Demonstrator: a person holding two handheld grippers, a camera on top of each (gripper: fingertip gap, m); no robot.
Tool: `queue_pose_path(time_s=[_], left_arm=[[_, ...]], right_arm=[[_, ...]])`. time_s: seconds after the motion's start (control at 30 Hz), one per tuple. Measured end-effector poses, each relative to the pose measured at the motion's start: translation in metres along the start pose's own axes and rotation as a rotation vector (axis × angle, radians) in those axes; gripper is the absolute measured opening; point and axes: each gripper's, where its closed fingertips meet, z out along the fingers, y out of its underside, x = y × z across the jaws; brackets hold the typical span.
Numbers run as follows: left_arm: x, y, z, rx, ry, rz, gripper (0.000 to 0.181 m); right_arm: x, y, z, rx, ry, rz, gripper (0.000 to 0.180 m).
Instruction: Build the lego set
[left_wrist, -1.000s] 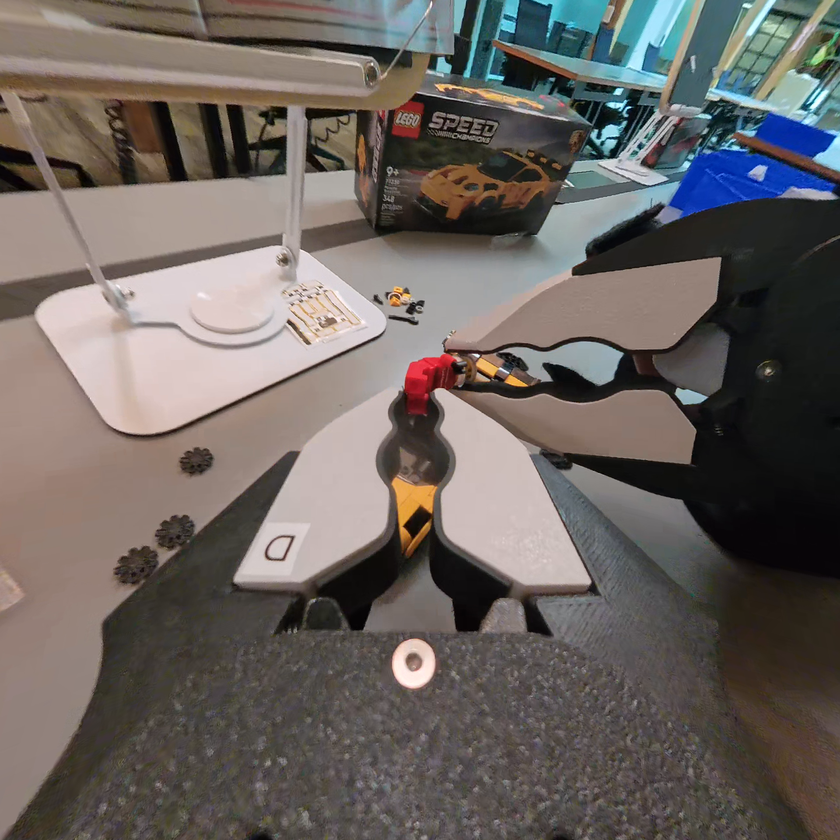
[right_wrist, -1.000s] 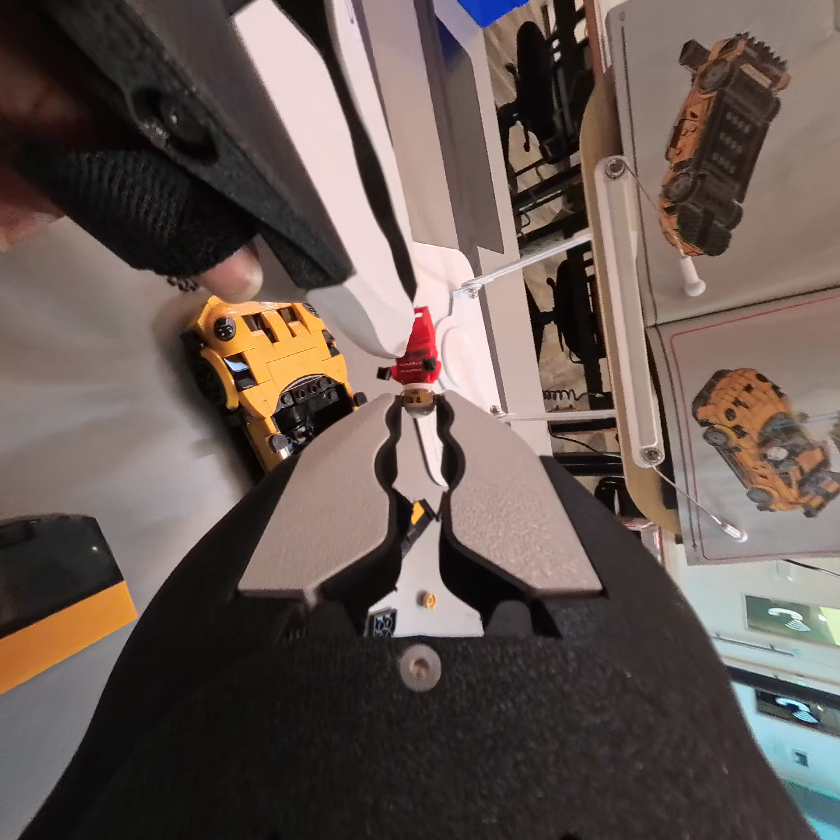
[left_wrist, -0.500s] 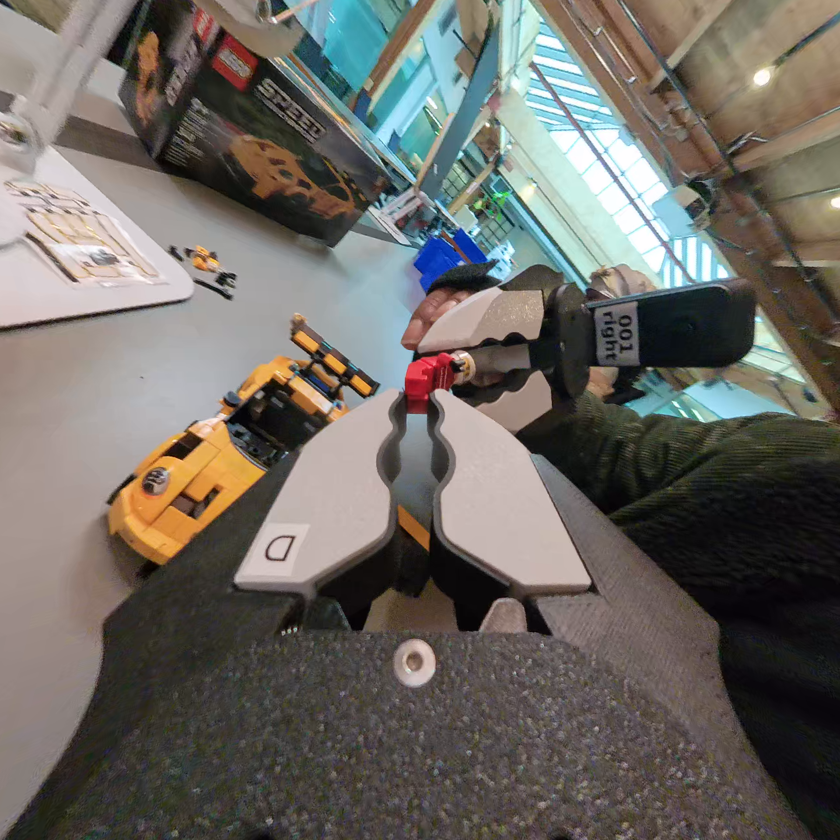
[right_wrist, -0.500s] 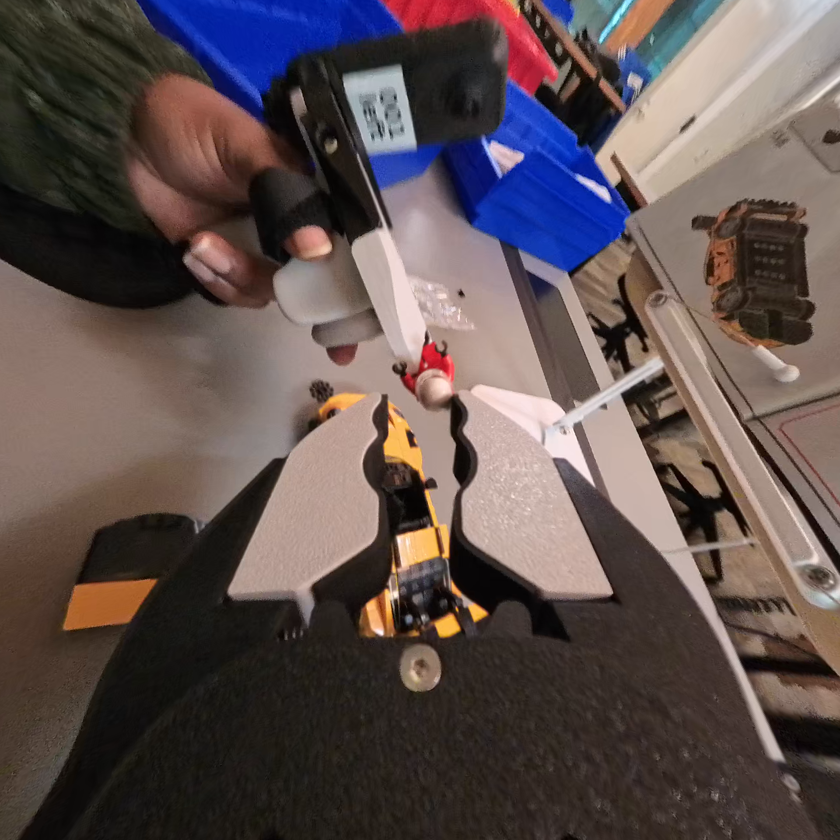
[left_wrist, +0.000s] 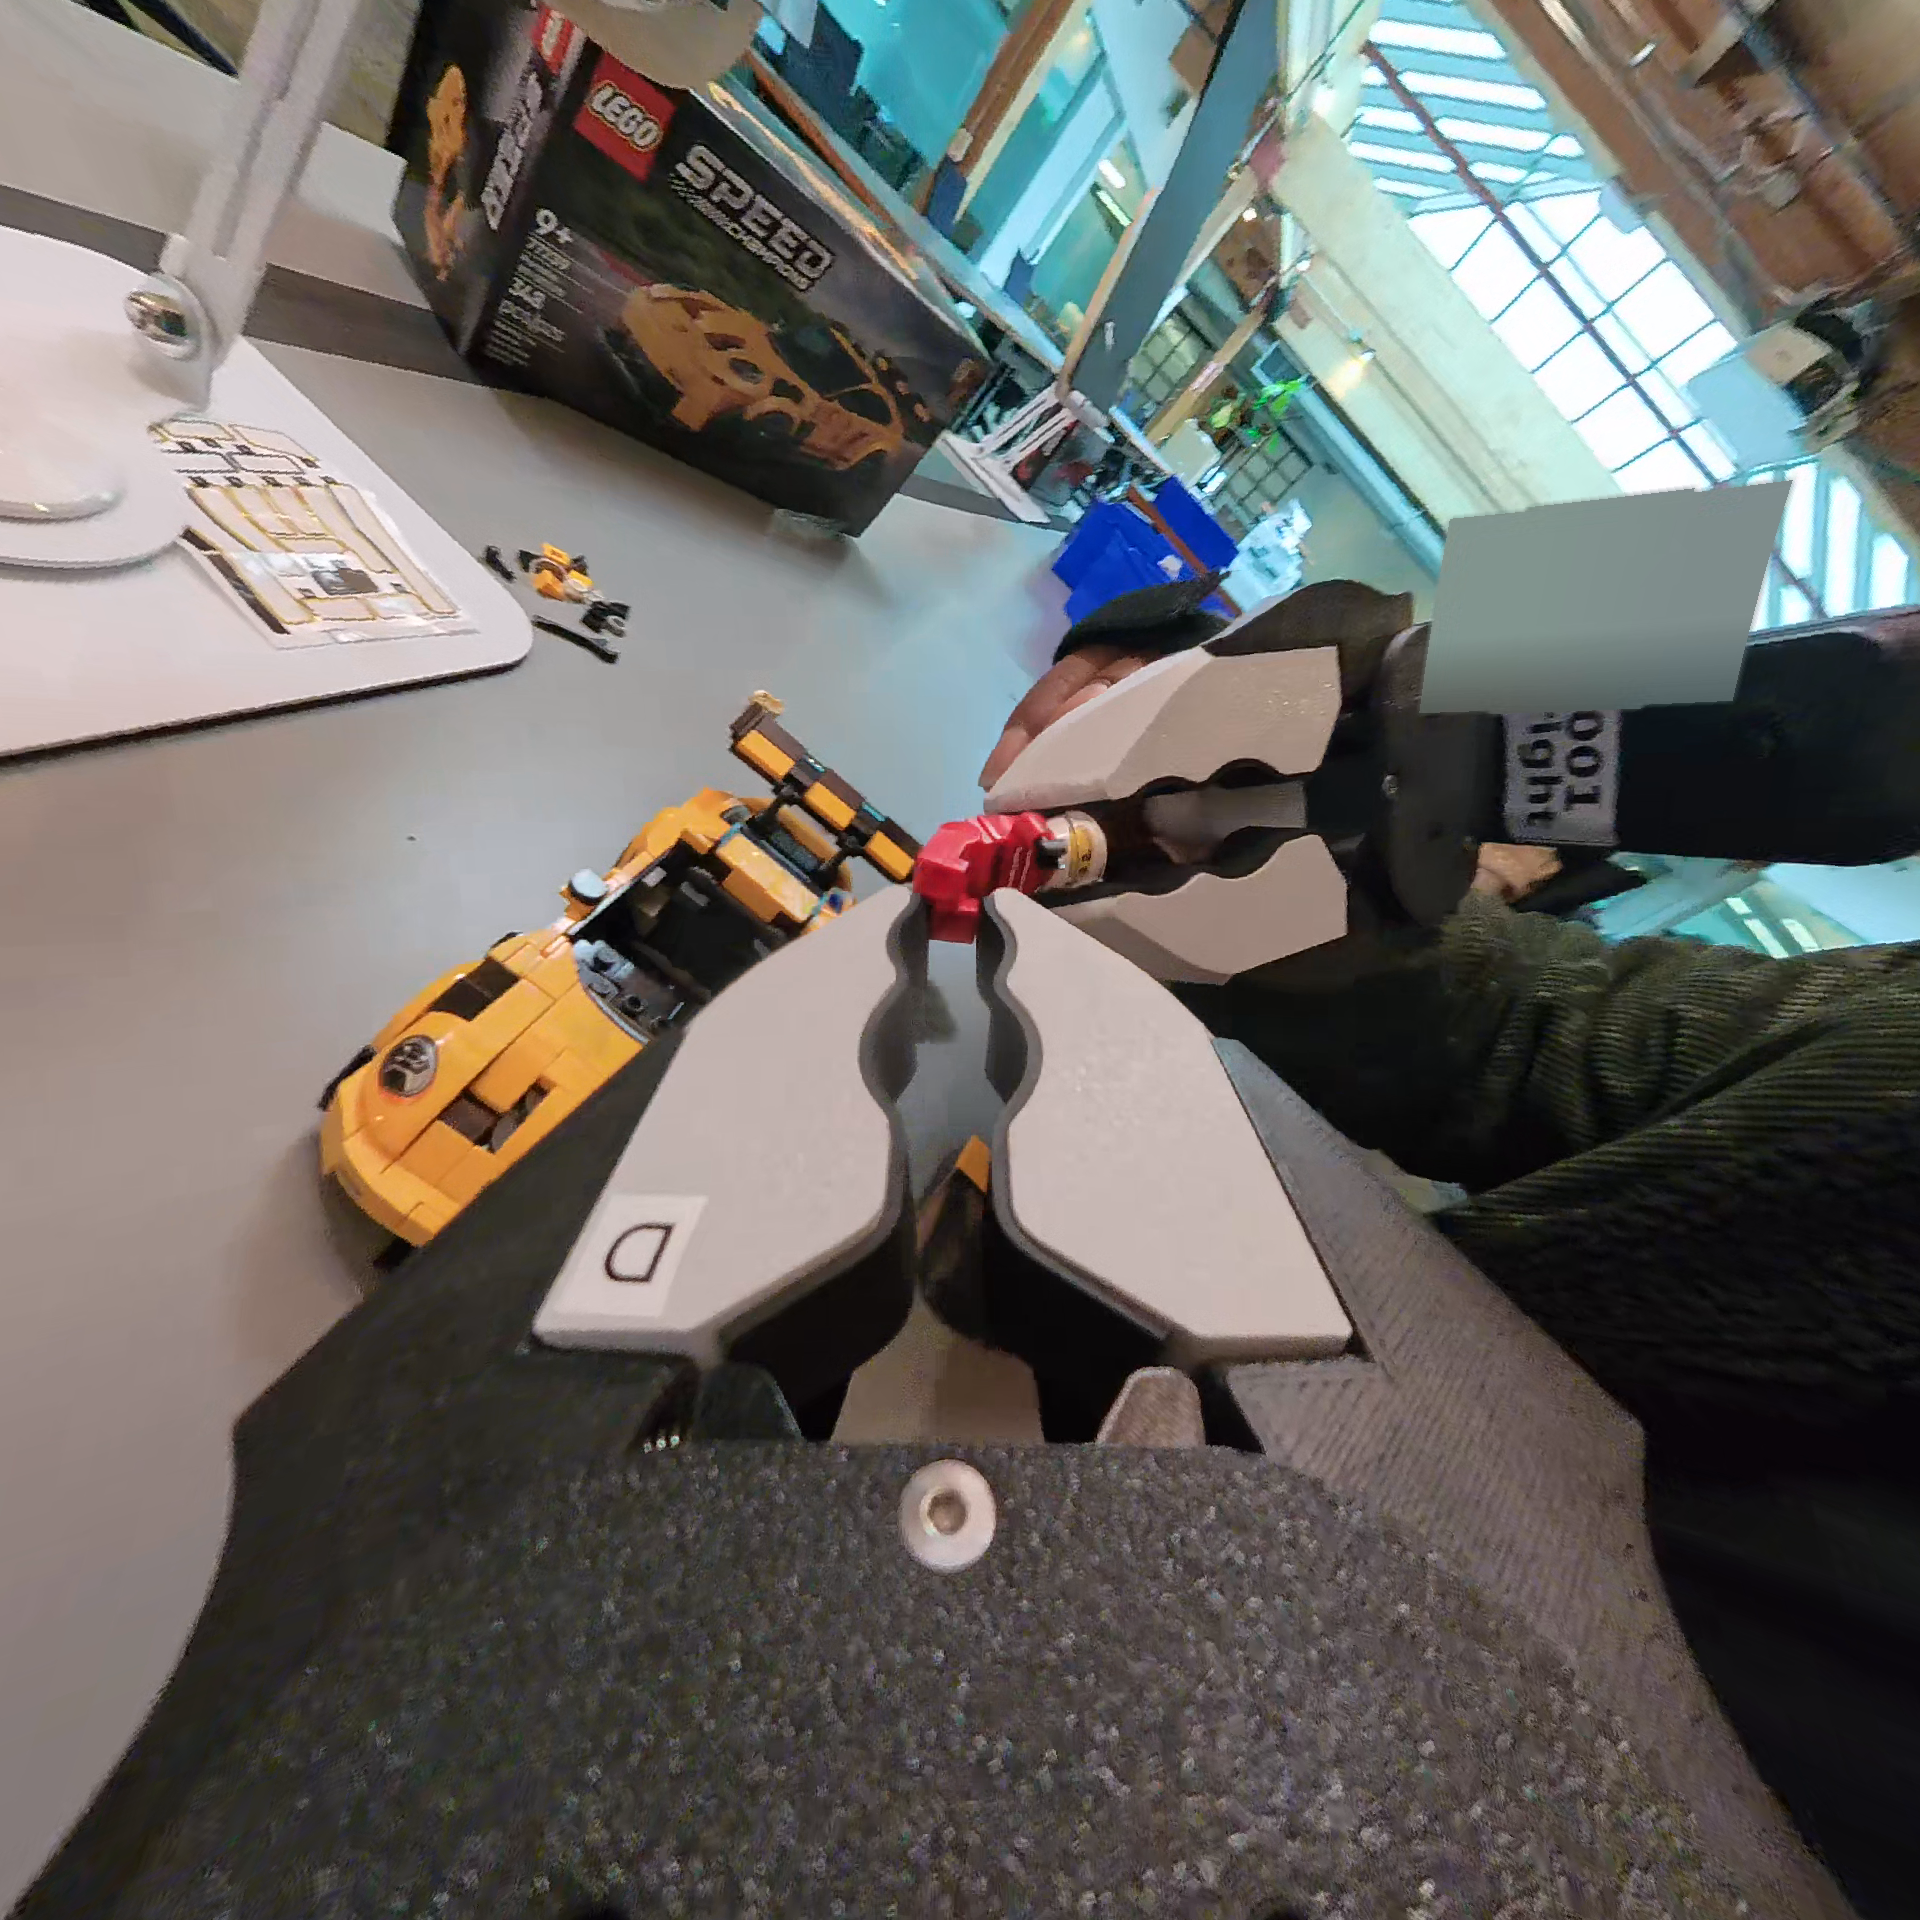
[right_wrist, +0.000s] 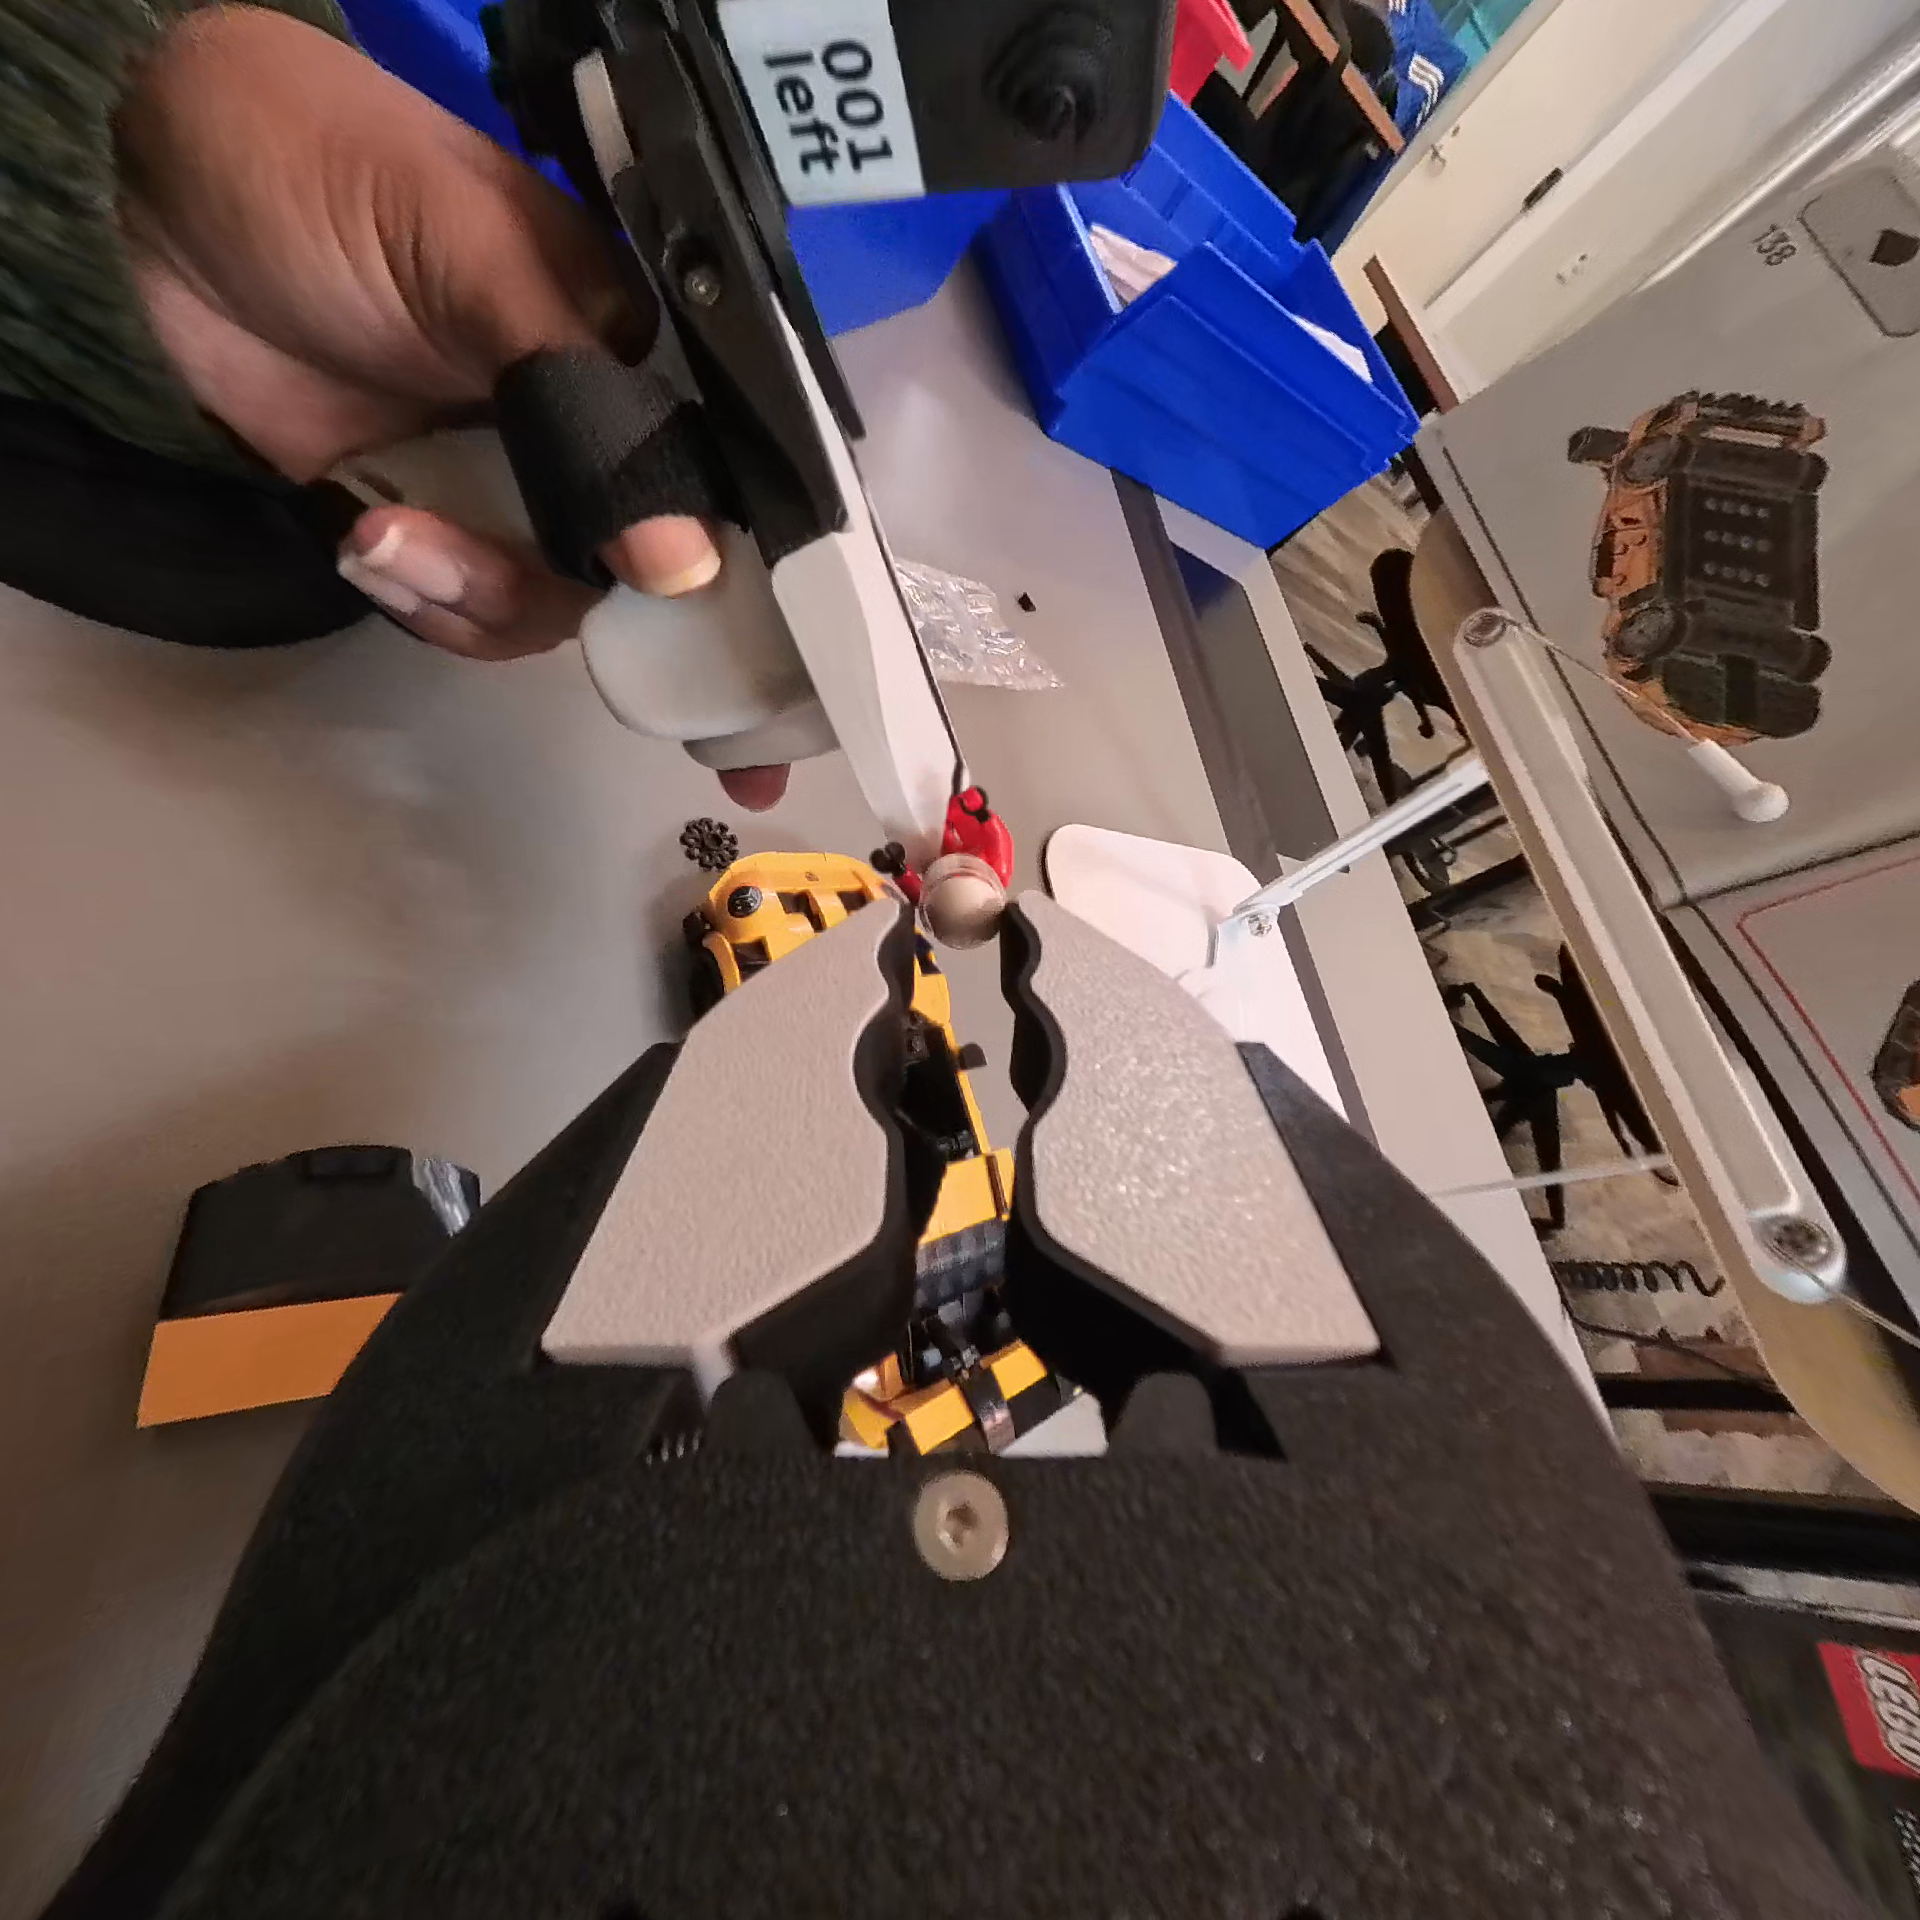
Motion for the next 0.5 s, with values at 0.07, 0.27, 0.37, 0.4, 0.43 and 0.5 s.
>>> queue_pose_path(time_s=[0.07,0.27,0.37,0.4,0.43,0.5], left_arm=[[-0.0021,0.0011,0.0004,-0.006,-0.044,0.035,0.009],[-0.0037,0.0016,-0.0007,-0.006,-0.052,0.057,0.008],[-0.0008,0.0014,-0.0017,-0.004,-0.006,0.046,0.008],[0.0007,0.0018,-0.0021,-0.006,0.013,0.044,0.009],[0.0018,0.0013,-0.0029,-0.004,0.026,0.045,0.009],[0.0042,0.0003,-0.0042,0.002,0.049,0.050,0.010]], right_arm=[[-0.0003,0.0011,0.0012,-0.019,0.009,-0.012,0.015],[-0.0008,0.0017,0.0027,-0.010,-0.003,-0.001,0.015],[-0.0031,-0.0004,0.0015,0.016,-0.031,0.016,0.014],[-0.0036,-0.0012,0.0007,0.028,-0.038,0.022,0.014],[-0.0035,-0.0012,0.0003,0.035,-0.041,0.030,0.014],[-0.0045,-0.0027,-0.0013,0.060,-0.049,0.049,0.013]])
